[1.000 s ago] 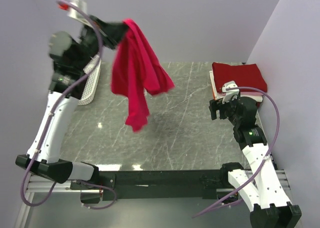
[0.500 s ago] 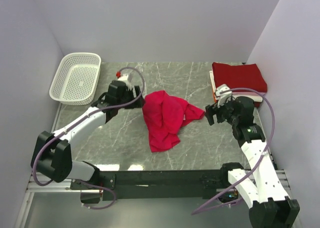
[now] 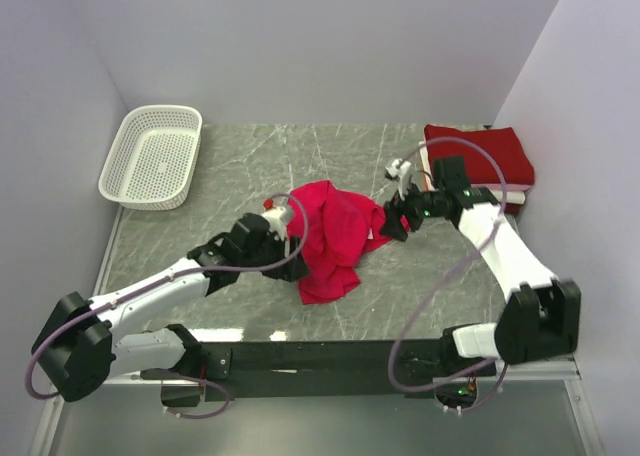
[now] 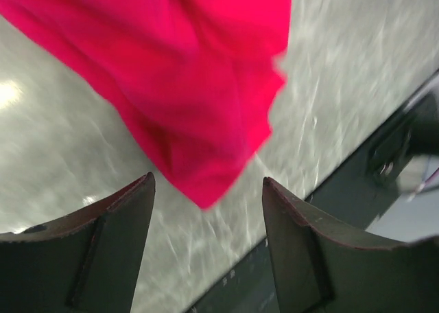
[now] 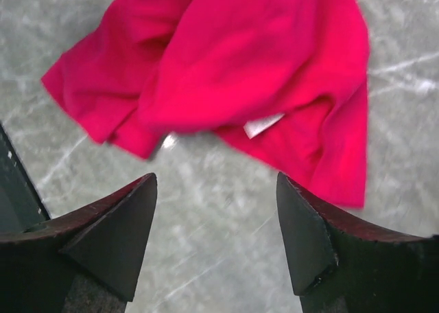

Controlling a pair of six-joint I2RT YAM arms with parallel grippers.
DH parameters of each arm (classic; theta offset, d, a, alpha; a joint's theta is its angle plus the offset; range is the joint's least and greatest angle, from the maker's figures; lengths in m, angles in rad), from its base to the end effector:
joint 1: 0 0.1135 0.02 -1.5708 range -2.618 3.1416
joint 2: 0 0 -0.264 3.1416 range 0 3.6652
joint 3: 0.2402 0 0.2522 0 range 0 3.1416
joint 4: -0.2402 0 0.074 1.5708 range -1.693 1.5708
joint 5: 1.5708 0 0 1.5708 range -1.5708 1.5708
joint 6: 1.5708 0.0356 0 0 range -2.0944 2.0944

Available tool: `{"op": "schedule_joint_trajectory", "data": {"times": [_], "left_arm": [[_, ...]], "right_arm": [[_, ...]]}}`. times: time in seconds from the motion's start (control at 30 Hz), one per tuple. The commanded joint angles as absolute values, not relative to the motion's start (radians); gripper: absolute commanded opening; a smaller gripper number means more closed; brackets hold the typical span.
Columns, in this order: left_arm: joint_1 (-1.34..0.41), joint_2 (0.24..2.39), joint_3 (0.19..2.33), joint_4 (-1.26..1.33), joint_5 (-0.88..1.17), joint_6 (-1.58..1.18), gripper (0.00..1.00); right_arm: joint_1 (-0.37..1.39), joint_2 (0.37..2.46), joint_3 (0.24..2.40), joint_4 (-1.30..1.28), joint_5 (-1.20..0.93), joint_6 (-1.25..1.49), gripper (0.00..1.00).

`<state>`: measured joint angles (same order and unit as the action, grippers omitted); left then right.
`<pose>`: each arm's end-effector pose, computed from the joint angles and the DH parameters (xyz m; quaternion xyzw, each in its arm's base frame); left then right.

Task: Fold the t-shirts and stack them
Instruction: Flatten the tshirt out

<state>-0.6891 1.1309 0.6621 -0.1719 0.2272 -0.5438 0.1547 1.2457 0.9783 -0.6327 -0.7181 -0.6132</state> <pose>0.1804 -0.1590 0.2302 0.1152 0.8820 -0.3403 0.3050 0.2438 0.0617 0.2778 -0.4384 0.7764 0.2531 0.3755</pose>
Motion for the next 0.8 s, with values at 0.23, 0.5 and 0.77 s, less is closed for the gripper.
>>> {"op": "schedule_joint_trajectory", "data": {"times": [0.23,0.5,0.77], "left_arm": [[-0.939,1.294,0.739,-0.212,-0.075,-0.529,0.69],[-1.045,1.419,0.804,-0.272,-0.209,-0.531,0.70],[-1.052,1.466,0.773,-0.226,-0.233,-0.549,0.63]], "right_arm": [[0.192,1.621,1.285,-0.632,-0.551,-0.549,0.76],[0.290,1.654,1.271,-0.781,-0.673,-0.662,0.75],[0.442,1.609,1.085,-0.556,-0.499,-0.460,0.77]]}}
